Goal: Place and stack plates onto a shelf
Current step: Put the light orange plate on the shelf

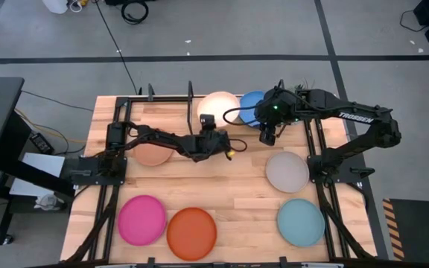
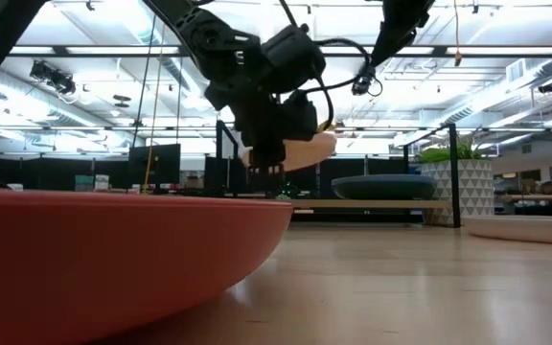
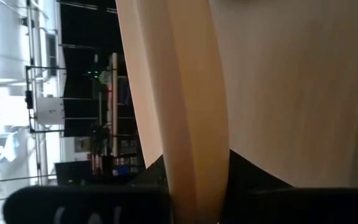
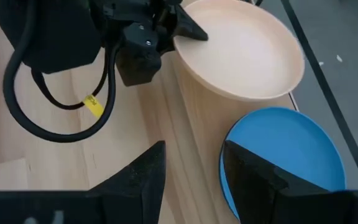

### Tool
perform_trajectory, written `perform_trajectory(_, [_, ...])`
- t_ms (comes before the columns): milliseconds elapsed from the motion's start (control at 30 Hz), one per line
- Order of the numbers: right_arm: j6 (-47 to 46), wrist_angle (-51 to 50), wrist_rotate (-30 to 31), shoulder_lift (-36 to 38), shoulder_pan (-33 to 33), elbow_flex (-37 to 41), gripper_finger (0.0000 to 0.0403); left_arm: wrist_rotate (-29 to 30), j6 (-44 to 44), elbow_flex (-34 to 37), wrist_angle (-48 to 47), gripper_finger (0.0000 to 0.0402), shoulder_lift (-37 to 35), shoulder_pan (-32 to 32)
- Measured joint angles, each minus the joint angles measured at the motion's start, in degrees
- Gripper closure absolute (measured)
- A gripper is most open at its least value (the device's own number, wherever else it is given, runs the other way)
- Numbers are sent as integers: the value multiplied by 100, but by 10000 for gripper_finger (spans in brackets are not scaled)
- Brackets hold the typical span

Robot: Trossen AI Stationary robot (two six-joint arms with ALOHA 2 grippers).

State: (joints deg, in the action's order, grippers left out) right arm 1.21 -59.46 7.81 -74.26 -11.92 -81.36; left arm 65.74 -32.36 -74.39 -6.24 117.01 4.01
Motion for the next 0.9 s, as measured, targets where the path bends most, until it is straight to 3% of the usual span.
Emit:
perform_trajectory(167, [-9,26,0,0,0,0,238,-256,398,0,-348,329,-1,-21])
perform_trajectory(533, [-7,63,-35,0,-2,2,238,-1549,1242,2,-1007,241,-142,-88])
perform_trajectory(800, [-4,70,-39,0,39,2,238,-2158,1476,-4,-1227,235,-753,-170])
perform_trajectory(900, [-5,64,-42,-2,119,2,238,-2681,1687,2,-1328,235,-873,-76])
